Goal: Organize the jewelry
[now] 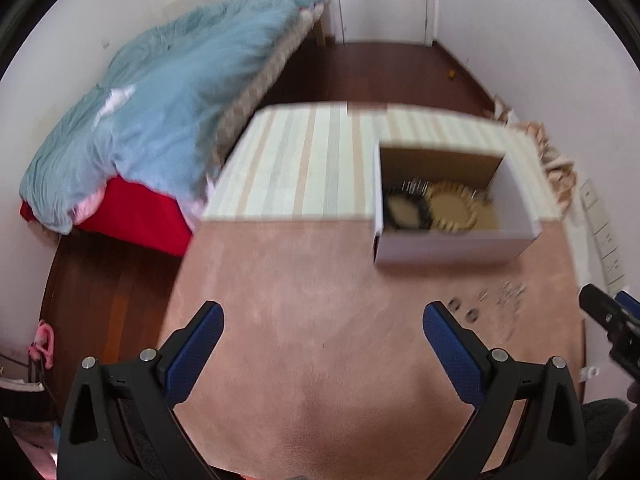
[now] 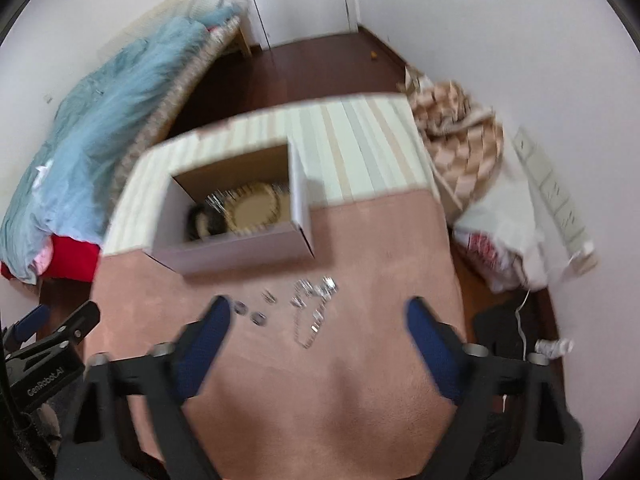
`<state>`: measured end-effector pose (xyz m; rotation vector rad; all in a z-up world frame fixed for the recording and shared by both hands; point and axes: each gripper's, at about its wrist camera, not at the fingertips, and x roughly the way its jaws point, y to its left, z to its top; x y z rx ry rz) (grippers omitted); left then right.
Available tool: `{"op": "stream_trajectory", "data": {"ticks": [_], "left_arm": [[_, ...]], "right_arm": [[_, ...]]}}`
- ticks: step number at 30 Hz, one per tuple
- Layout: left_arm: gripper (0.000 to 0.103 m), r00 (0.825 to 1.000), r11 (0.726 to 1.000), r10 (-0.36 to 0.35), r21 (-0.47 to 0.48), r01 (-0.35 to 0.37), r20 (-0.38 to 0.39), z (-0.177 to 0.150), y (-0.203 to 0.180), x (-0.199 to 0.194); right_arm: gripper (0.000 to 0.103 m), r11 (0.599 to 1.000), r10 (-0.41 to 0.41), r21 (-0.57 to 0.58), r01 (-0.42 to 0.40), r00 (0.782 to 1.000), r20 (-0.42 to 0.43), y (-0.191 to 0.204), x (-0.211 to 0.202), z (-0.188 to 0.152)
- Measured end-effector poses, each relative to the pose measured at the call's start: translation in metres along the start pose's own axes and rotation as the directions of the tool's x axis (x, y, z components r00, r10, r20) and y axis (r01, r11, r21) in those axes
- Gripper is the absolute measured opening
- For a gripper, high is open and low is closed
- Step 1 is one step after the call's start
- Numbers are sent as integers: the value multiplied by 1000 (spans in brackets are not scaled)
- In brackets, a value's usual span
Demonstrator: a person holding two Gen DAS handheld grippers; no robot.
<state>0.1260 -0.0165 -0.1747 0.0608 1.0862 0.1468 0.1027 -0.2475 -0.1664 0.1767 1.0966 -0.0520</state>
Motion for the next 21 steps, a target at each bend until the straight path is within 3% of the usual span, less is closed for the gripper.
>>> {"op": "stream_trajectory", "data": {"ticks": [1, 4, 9, 11, 13, 21], "left_arm": [[102, 1000, 1000, 7, -1, -7, -25, -5, -1, 12], [102, 997, 1000, 22, -1, -22, -78, -16, -4, 39], [102, 989, 999, 52, 0, -52, -137, -24, -5, 71], [102, 988, 998, 58, 1, -58, -142, -24, -5, 77], [102, 987, 998, 65, 0, -66, -145, -21, -6, 81], [102, 993, 1000, -5, 9, 6, -115, -2, -31, 76]], "right_arm": [[67, 1000, 0, 12, 0, 1000, -21, -4, 12, -4], [67, 999, 22, 46, -19, 997, -71, -19, 47, -15], [67, 998, 38, 48, -34, 996, -82, -21, 82, -18], [66, 997, 74, 41, -71, 995, -72, -16, 88, -14], [56, 994, 106, 16, -106, 992, -63, -5, 90, -9], [56, 999, 41, 30, -39, 997, -72, -5, 110, 1]]}}
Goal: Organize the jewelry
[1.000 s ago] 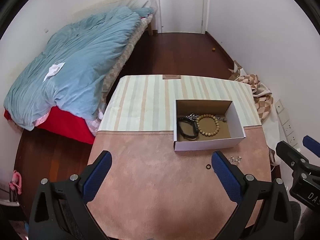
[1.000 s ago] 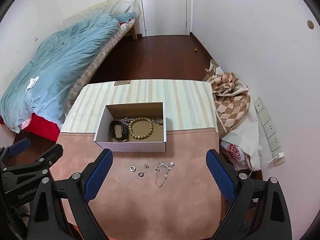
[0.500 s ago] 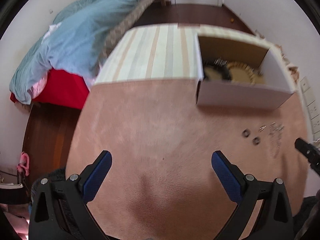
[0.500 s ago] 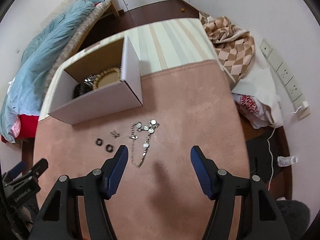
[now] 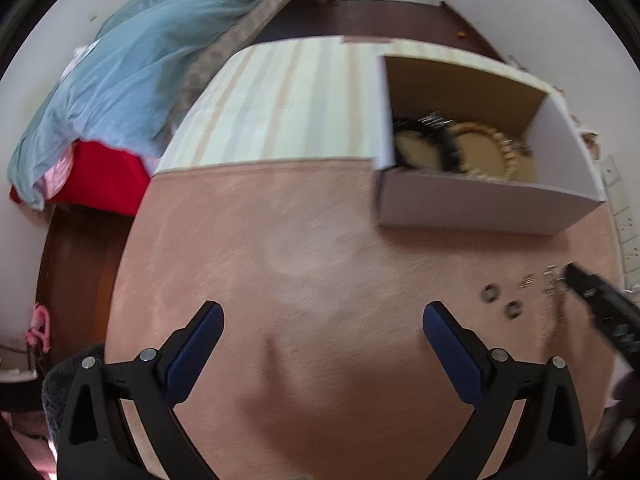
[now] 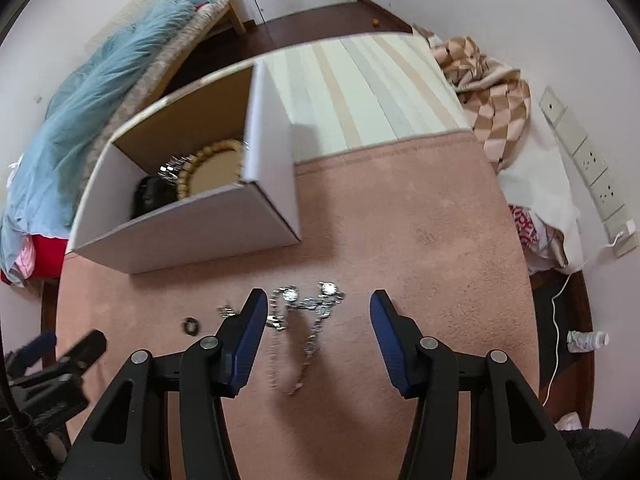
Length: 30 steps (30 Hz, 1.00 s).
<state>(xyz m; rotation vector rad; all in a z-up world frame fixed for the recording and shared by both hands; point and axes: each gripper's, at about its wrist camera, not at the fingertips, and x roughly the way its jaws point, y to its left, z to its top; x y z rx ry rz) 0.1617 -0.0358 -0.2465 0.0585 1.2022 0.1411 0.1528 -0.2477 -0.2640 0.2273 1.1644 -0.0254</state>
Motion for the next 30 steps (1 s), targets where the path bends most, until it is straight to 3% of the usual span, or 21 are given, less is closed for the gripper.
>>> {"op": "stream_trajectory", "data": {"ticks": [3, 5, 6, 7, 9, 17, 24, 25, 27, 30], "left_arm": [[102, 1000, 999, 2, 37, -3, 8, 3, -15, -2], [102, 1000, 999, -1, 47, 0, 8, 3, -20, -2], [102, 1000, 999, -1, 50, 1, 6, 3, -21, -2], [102, 1000, 999, -1, 52, 1, 4, 3, -22, -1], [102, 1000, 998, 0, 55, 0, 1, 3, -24, -1], [102, 999, 997, -42, 68, 43, -9, 3, -39, 0], [101, 988, 980, -152, 132, 152, -13, 6, -78, 0], [99, 987, 976, -161, 145, 160, -10, 7, -83, 0], [83, 985, 969, -174, 174, 173, -11, 9, -94, 2], [78, 982, 962, -186, 198, 187, -23, 10, -108, 7]], "right_arm": [[54, 995, -56, -83, 58, 998, 26, 8, 5, -3], [33, 987, -88, -132, 94, 995, 47, 15, 5, -5], [10, 985, -74, -154, 82, 996, 54, 18, 5, -7], [3, 986, -58, -156, 64, 998, 40, 18, 5, -7], [2, 983, -76, -164, 84, 996, 52, 17, 2, -10], [1, 997, 48, 62, -54, 993, 106, -40, -35, -7], [1, 991, 44, 123, -59, 992, 120, -68, -44, -7], [1, 990, 41, 130, -57, 992, 119, -70, -44, -8], [1, 988, 40, 144, -57, 993, 113, -73, -41, -8], [1, 986, 40, 159, -58, 993, 115, -78, -40, -10]]}}
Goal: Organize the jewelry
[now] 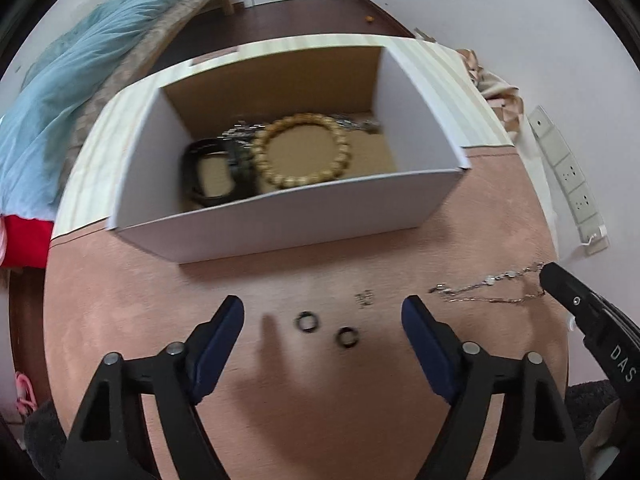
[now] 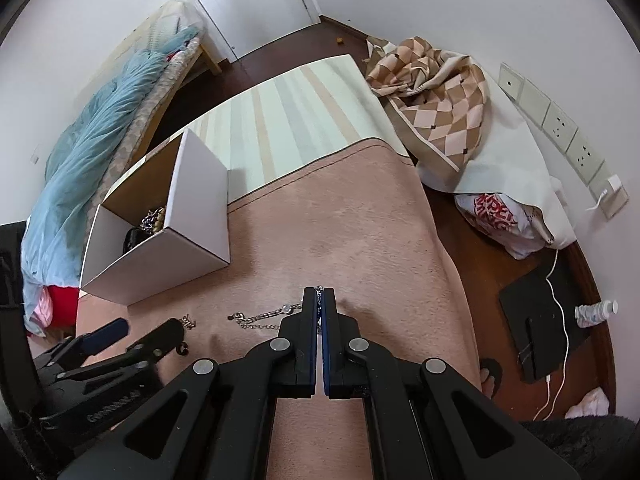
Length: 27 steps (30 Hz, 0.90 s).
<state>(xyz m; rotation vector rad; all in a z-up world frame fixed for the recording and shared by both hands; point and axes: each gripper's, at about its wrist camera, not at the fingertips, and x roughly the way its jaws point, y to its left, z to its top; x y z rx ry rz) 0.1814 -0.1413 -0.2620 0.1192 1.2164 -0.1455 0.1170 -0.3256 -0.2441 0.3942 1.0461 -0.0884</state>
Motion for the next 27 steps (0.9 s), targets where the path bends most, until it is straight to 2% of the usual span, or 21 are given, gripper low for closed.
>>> {"op": "stream_trajectory", "data": {"ticks": [3, 11, 12, 16, 17, 19, 21, 23, 27], "left_arm": [[73, 1000, 1000, 0, 18, 0, -5, 1, -8, 6], [70, 1000, 1000, -1, 25, 1, -30, 1, -13, 17], [60, 1000, 1000, -3, 25, 4, -31, 1, -13, 18], [49, 999, 999, -25, 25, 25, -24, 2, -14, 18], [42, 999, 999, -26, 28, 27, -19, 3, -15, 18], [35, 999, 999, -30, 35, 30, -14, 4, -17, 17], [15, 999, 998, -35, 45, 35, -6, 5, -19, 17], [8, 999, 998, -52, 42, 52, -6, 4, -17, 16], [6, 997, 997, -74, 34, 74, 9, 1, -15, 11]], "right_arm": [[1, 1000, -2, 10, 2, 1000, 6, -3, -1, 0], [1, 999, -2, 34, 2, 1000, 7, -9, -1, 2], [1, 999, -2, 36, 2, 1000, 7, -10, -1, 2], [1, 999, -5, 39, 5, 1000, 5, -9, 0, 3], [1, 999, -6, 38, 5, 1000, 5, -10, -1, 3], [1, 999, -9, 38, 9, 1000, 6, -10, -1, 3], [1, 999, -11, 40, 11, 1000, 5, -11, -2, 2], [2, 999, -13, 42, 12, 1000, 7, -12, -3, 2], [1, 999, -7, 39, 7, 1000, 12, -11, -6, 3]]}}
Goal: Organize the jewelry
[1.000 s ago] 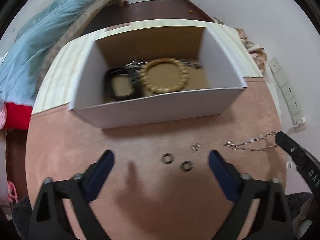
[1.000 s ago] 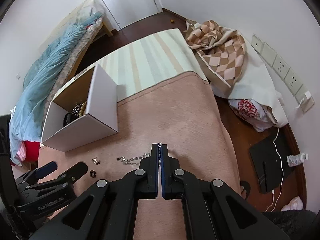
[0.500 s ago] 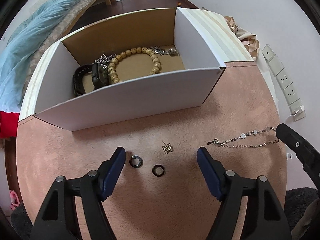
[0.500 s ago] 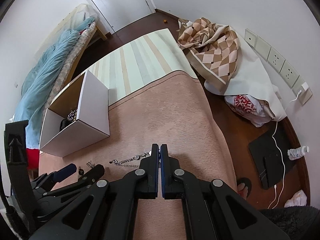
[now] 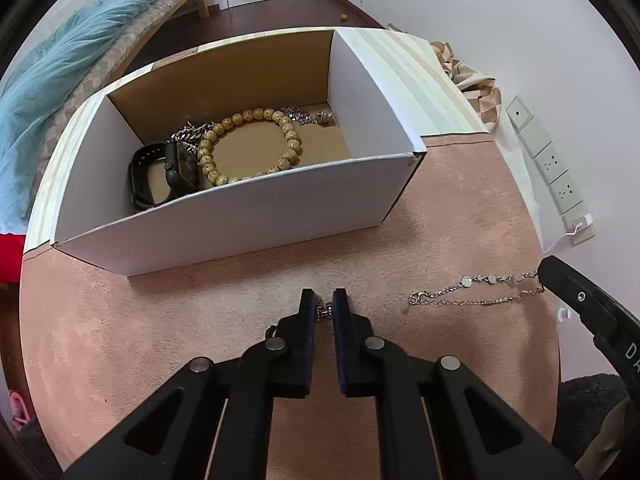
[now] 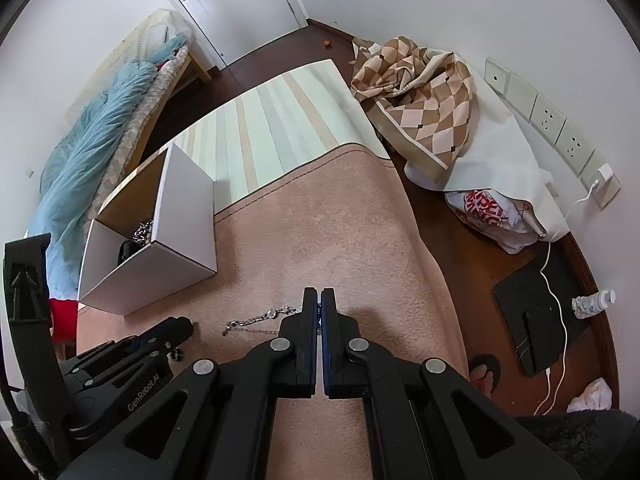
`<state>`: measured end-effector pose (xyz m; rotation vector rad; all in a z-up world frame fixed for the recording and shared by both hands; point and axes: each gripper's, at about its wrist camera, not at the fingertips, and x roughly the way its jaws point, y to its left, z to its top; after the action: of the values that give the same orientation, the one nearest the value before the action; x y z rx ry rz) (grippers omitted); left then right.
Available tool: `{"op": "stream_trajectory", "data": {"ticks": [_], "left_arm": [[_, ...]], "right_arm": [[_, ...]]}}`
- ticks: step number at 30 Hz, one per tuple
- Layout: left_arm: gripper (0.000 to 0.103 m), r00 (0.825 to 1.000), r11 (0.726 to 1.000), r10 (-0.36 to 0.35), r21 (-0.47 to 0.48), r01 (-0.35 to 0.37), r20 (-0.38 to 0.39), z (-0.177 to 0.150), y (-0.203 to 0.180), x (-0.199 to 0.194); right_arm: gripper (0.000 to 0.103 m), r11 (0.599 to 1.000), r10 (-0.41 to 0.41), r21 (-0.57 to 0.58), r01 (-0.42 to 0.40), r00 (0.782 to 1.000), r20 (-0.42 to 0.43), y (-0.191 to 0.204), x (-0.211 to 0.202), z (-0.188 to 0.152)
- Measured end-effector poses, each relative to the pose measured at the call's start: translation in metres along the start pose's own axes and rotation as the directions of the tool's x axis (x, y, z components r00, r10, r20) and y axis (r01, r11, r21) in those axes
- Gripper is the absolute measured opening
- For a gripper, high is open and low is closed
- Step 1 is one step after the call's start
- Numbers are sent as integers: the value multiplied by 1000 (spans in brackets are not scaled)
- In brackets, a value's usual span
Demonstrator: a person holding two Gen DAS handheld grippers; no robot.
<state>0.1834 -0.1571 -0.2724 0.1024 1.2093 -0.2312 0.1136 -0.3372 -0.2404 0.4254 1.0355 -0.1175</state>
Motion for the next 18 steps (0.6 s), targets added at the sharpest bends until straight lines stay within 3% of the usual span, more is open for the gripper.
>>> {"op": "stream_trajectory", "data": {"ticks": [8, 18], "left_arm": [[6, 998, 998, -50, -31, 52, 45, 0, 11, -29], [6, 984, 989, -110, -80, 123, 142, 18, 57, -106]], "right_arm": [[1, 998, 57, -26, -56, 998, 21, 16, -20, 5], [1, 981, 181, -89, -174, 980, 83, 52, -76, 35]]}}
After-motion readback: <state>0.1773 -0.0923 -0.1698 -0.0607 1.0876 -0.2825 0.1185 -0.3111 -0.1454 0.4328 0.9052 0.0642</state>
